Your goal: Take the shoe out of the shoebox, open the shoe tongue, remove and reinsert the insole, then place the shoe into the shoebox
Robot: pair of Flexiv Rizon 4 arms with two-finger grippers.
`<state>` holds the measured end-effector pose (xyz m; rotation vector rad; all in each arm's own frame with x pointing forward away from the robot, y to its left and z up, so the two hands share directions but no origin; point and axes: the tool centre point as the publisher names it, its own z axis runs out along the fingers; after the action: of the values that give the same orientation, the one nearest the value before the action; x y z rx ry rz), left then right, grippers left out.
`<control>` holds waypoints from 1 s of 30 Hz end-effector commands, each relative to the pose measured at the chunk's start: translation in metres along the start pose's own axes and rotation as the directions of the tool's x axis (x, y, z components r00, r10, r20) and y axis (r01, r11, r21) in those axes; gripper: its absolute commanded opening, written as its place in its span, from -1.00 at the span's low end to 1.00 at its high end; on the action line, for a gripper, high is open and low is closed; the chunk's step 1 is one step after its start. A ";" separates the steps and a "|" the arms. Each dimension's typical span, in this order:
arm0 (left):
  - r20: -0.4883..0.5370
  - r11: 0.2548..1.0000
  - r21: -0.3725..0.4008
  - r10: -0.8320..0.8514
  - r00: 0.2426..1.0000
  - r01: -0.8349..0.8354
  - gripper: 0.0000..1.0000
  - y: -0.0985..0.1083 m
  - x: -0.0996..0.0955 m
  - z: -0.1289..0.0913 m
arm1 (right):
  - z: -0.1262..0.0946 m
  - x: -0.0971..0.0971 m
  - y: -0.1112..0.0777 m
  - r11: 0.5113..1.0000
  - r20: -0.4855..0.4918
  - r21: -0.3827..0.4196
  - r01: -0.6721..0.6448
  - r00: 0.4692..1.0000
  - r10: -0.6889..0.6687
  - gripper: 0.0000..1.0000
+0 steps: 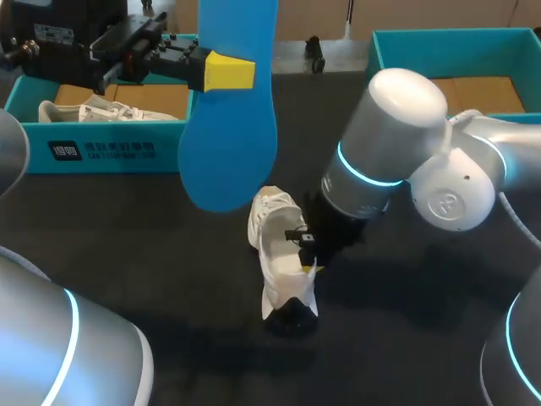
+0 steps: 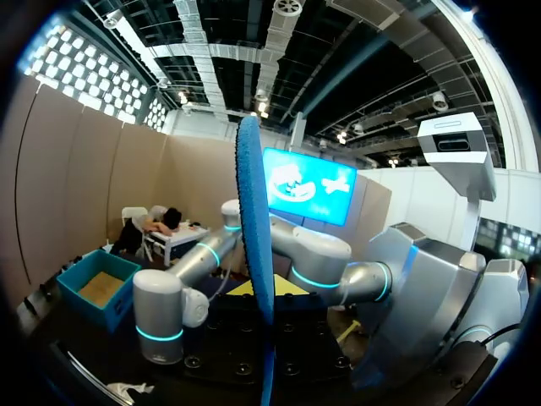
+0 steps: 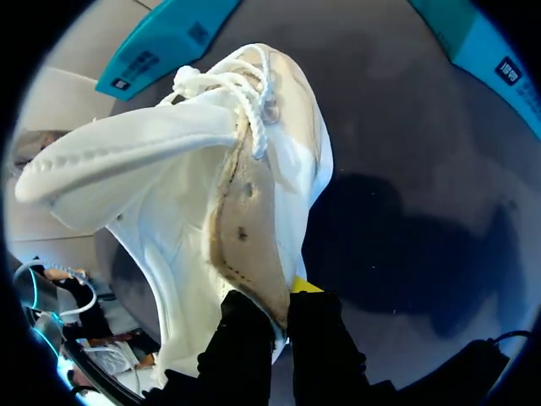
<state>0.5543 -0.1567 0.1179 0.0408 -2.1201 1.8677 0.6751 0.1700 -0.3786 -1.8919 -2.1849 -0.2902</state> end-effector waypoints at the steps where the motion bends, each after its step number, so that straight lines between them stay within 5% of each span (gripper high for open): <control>1: -0.003 1.000 0.000 0.001 1.000 -0.001 -1.00 0.001 -0.001 0.000 | 0.005 -0.005 -0.001 1.000 -0.033 0.000 -0.002 0.999 0.002 -1.00; 9: -0.003 1.000 0.000 0.001 1.000 -0.001 -1.00 0.001 -0.001 0.000 | 0.011 -0.008 0.000 1.000 -0.034 0.015 0.000 0.999 0.000 -0.97; 10: -0.003 1.000 0.000 0.001 1.000 -0.001 -1.00 0.001 -0.001 0.000 | 0.011 -0.008 0.000 1.000 -0.031 0.017 -0.001 1.000 0.002 -0.51; 12: -0.003 1.000 0.000 0.001 1.000 -0.001 -1.00 0.001 -0.001 0.000 | 0.010 -0.007 0.000 1.000 -0.023 0.019 -0.004 1.000 0.004 -0.27; 14: -0.003 1.000 0.000 0.001 1.000 -0.001 -1.00 0.001 -0.001 0.000 | 0.008 -0.005 -0.001 1.000 -0.019 0.019 -0.005 1.000 0.006 0.25; 15: -0.003 1.000 0.000 0.001 1.000 -0.001 -1.00 0.001 -0.001 0.000 | 0.007 -0.005 -0.001 1.000 -0.016 0.017 -0.005 1.000 0.005 1.00; 23: -0.003 1.000 0.000 0.001 1.000 -0.001 -1.00 0.001 -0.001 0.000 | -0.009 0.000 -0.006 1.000 -0.014 -0.009 -0.025 1.000 0.025 1.00; 30: -0.003 1.000 0.000 0.001 1.000 -0.001 -1.00 0.001 -0.001 0.000 | -0.046 -0.001 -0.016 0.990 -0.168 -0.050 -0.134 0.978 0.124 1.00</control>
<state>0.5543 -0.1567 0.1179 0.0408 -2.1201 1.8678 0.6747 0.1807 -0.3493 -1.9624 -2.0205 -0.3765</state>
